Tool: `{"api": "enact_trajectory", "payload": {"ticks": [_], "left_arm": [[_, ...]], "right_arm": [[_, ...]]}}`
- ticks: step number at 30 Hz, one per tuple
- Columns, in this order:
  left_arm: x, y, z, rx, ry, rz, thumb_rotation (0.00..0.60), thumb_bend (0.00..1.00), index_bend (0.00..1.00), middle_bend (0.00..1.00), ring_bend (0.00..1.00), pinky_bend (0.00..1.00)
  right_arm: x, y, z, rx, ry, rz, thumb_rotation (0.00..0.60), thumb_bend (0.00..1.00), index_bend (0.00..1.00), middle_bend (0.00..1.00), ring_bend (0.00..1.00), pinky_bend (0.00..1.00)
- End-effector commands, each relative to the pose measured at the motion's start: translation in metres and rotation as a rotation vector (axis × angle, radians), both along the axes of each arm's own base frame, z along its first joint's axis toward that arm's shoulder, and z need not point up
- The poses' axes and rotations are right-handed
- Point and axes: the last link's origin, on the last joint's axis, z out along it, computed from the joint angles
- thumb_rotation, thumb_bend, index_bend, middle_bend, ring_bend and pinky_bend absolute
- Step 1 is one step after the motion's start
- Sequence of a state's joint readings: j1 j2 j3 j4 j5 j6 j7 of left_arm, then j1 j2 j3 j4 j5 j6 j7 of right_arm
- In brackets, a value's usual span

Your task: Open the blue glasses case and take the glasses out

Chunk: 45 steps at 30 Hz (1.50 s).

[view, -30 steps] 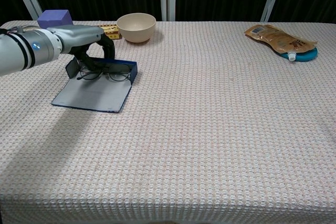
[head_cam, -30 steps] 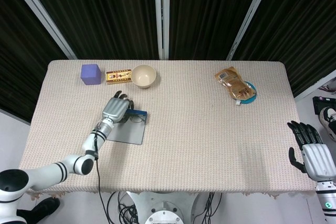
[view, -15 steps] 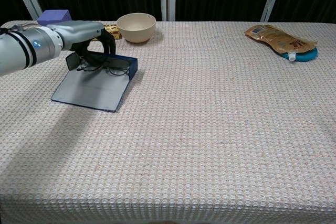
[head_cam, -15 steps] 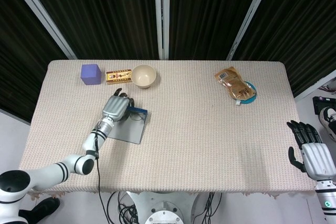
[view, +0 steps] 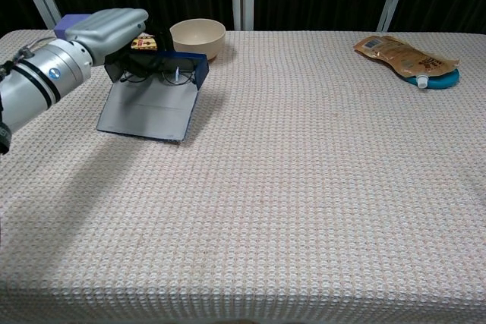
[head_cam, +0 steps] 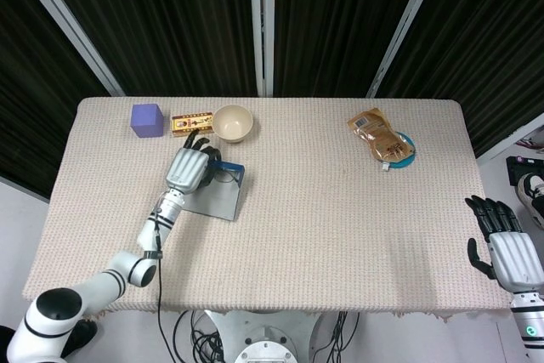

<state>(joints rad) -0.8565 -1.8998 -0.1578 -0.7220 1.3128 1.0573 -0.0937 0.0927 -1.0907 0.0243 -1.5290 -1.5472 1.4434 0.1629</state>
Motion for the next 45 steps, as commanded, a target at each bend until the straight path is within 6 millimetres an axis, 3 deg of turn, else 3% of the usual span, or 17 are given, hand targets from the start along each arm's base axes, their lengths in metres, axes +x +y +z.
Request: {"api": "enact_trajectory", "payload": {"ticks": [1,17,25,32,37,39,45], "left_arm": [[0.001,-0.005,-0.013,0.005,0.026,-0.046,0.6,0.57,0.45,0.43,0.18,0.0],[0.003,-0.007,-0.018,0.124,0.119,-0.162,0.6,0.54,0.37,0.4,0.18,0.0],[0.006,-0.009,-0.02,0.151,0.037,-0.124,0.6,0.54,0.34,0.38,0.18,0.0],[0.002,0.0,-0.026,0.072,0.021,-0.061,0.6,0.54,0.32,0.37,0.18,0.0],[0.001,0.008,-0.025,-0.007,-0.013,-0.004,0.6,0.51,0.11,0.24,0.07,0.0],[0.002,0.01,-0.021,-0.024,-0.036,0.008,0.6,0.5,0.08,0.22,0.05,0.0],[0.009,0.005,-0.005,-0.022,-0.119,-0.013,0.6,0.5,0.16,0.22,0.05,0.0]], "right_arm": [[0.0,0.0,0.0,0.001,0.001,0.0,0.6,0.59,0.0,0.08,0.0,0.0],[-0.001,0.003,0.002,-0.007,-0.001,-0.007,0.6,0.59,0.0,0.08,0.0,0.0],[-0.001,0.003,0.002,-0.007,-0.002,-0.008,0.6,0.59,0.0,0.08,0.0,0.0],[-0.002,0.004,0.002,-0.008,-0.003,-0.011,0.6,0.59,0.0,0.08,0.0,0.0],[-0.002,0.004,0.003,-0.01,-0.003,-0.008,0.6,0.59,0.0,0.08,0.0,0.0],[-0.002,0.004,0.003,-0.009,-0.003,-0.005,0.6,0.59,0.0,0.08,0.0,0.0],[-0.001,0.003,0.002,-0.006,-0.003,0.003,0.6,0.59,0.0,0.08,0.0,0.0]]}}
